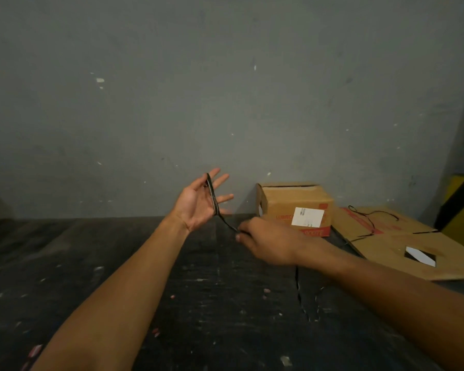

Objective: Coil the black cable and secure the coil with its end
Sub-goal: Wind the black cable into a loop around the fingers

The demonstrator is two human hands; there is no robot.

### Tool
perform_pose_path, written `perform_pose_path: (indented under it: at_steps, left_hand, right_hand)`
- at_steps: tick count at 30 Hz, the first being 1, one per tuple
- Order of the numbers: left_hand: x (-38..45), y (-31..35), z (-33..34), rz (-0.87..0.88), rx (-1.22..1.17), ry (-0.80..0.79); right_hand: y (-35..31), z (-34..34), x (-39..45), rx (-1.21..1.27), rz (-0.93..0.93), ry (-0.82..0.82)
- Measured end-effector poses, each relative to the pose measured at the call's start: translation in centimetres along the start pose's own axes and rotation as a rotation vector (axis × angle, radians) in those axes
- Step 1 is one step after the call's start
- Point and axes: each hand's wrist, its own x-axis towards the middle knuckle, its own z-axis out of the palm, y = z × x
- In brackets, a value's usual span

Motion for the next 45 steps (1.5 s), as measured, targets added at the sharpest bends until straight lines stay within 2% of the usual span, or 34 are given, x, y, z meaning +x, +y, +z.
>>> perform_pose_path:
  at_steps: [5,9,13,18,23,27,31,34,40,45]
  left_hand:
    - [-0.9,-2.0,0.0,-0.224,0.199,-0.175]
    - [-2.0,-3.0,0.3,-0.414,0.248,-0.399]
    - [-2.8,-2.6,1.4,-0.508,0.252,-0.549]
    - [-3.5,-1.6,1.8,-0.545,0.29,-0.663]
    - [-3.8,-1.0,1.7,-0.54,0.318,-0.638]
    - [-3.8,-0.6,2.3,-0.485,0.229,-0.697]
    - [-3.6,0.3,3.1,-0.369,0.08,-0.772]
    - [-3.1,0.7,3.4,-0.26,0.002,-0.759]
    - [-1.5,-0.4,2.9,-0.199,-0.057,-0.556]
    - [-0.4,-0.9,1.2,-0.169,-0.086,-0.369]
  right_hand:
    - [0.5,-5.4,1.3,-0.256,-0.027,0.163]
    - [2.1,-8.7,2.3,-0.312,-0.012,0.148]
    - [3.8,-9.6,3.4,-0.245,-0.024,0.114]
    - [5.0,-9.7,3.5,0.066,-0.107,0.081]
    - [4.8,-9.5,4.0,0.185,-0.175,0.164]
    - [5.4,-9.3,4.5,0.23,-0.182,0.204]
    - [7.2,-6.4,4.4,0.467,-0.095,0.263]
    - [7.8,-1.9,3.6,0.649,0.001,0.275]
    - [4.0,6.0,1.4,0.703,0.061,0.153]
    - [0.7,8.1,-0.5,0.653,0.053,-0.1]
